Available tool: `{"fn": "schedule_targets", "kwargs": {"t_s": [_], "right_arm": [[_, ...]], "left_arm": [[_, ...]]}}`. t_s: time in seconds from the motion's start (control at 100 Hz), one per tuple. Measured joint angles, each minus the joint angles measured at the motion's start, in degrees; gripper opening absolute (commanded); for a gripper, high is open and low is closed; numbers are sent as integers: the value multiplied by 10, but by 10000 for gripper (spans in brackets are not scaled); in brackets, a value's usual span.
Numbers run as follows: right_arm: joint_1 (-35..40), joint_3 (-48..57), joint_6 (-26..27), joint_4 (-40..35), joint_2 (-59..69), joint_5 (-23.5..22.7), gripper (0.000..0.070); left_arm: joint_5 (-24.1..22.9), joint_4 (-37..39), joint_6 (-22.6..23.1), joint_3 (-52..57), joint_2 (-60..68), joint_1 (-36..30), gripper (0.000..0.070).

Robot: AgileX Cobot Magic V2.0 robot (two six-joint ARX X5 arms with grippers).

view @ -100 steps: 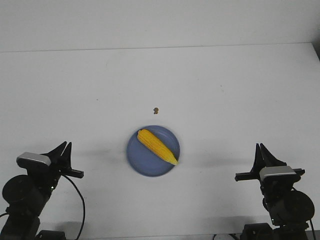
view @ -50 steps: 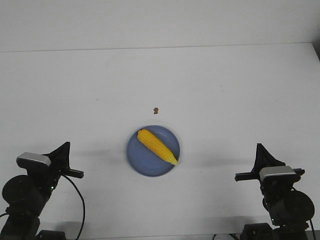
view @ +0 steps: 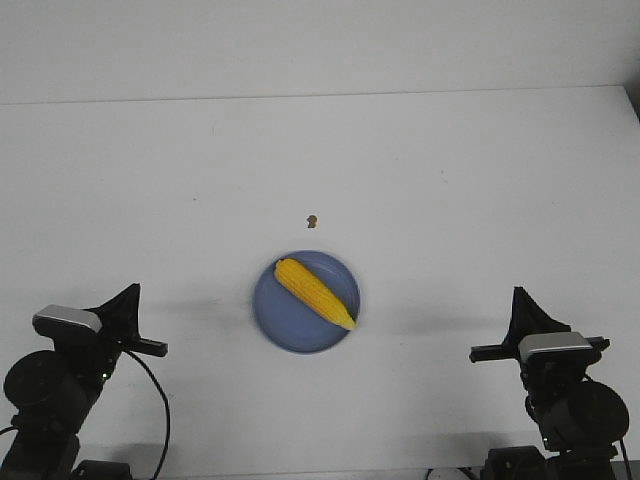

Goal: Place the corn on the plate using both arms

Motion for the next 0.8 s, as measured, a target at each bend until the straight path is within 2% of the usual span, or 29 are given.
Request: {"fn": "schedule_targets", "kwargs": {"t_s": [0.25, 0.38, 0.64, 0.8], "right_arm": [[0, 0, 0, 0, 0, 0, 15], [0, 0, 0, 0, 0, 0, 15], [0, 0, 0, 0, 0, 0, 15], [0, 0, 0, 0, 0, 0, 15]], "left_arm": [[0, 3, 0, 0, -14, 0, 13], [0, 45, 2, -15, -37, 0, 13], [0, 125, 2, -129, -121, 10, 12], [0, 125, 2, -195, -178, 21, 13]]}}
